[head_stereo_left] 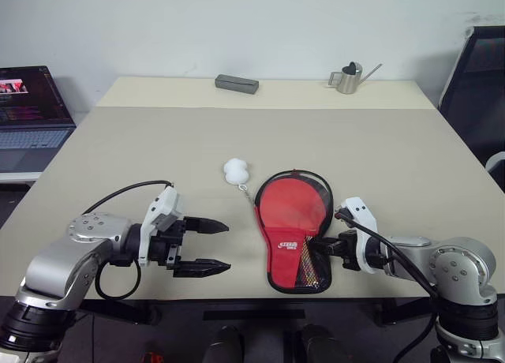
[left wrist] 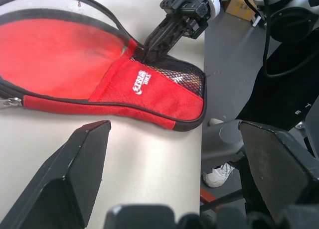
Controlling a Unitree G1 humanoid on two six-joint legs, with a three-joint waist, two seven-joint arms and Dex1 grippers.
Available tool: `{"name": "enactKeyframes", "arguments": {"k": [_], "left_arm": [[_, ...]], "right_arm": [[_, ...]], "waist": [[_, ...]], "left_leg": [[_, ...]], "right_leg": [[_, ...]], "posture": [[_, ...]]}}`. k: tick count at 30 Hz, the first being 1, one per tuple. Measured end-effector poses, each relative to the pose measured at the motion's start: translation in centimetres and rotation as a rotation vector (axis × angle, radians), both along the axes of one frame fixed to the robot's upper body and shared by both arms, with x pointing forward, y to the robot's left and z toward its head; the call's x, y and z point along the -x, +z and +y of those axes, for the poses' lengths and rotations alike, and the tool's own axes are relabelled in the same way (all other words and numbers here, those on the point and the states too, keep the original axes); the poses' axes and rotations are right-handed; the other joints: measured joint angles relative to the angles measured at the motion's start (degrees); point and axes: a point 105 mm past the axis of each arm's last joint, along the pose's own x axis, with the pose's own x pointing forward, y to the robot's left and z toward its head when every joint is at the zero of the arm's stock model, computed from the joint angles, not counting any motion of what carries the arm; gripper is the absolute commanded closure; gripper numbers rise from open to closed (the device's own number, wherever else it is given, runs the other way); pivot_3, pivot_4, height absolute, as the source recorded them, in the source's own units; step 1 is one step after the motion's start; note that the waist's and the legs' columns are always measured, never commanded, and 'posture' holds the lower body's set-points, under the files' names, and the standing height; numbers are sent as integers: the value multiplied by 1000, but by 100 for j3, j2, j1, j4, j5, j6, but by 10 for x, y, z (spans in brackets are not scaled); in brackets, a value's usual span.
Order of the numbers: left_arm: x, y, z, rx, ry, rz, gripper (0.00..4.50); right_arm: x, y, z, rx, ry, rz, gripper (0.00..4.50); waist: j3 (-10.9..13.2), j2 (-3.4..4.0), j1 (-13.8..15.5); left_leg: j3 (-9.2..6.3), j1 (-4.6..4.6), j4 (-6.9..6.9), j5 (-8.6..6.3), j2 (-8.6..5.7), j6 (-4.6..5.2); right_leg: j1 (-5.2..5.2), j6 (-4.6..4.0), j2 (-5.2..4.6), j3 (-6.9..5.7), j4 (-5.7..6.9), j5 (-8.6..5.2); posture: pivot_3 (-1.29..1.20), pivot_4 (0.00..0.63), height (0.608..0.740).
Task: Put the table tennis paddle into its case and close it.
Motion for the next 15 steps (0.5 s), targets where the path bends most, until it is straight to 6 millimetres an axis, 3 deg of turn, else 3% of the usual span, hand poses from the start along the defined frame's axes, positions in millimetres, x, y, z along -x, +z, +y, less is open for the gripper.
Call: {"name": "enactKeyframes", "arguments": {"k": [6,13,15], "left_arm": [[-1,-1,-3,11,1,-3,0],[-5,-2,-7,40,14,-18,0],[-7,-3,-9,53,21,-22,0]], "right_arm": [[-2,5,-16,-1,-91,-31,1125],[2,17,-36,-29,-176,-97,1125],[3,27,-36,-75,-165,-132,758]], "waist": [[0,0,2],[1,1,-4],[1,1,-5]], "left_leg": [[1,-1,1,0,0,0],[2,0,1,0,4,0],[2,0,1,0,7,0]], "right_leg": [[0,1,0,1,0,1],[0,1,2,0,1,0],[-1,1,4,0,1,0]], "posture": [[0,150,740],[0,150,740],[0,150,740]]}}
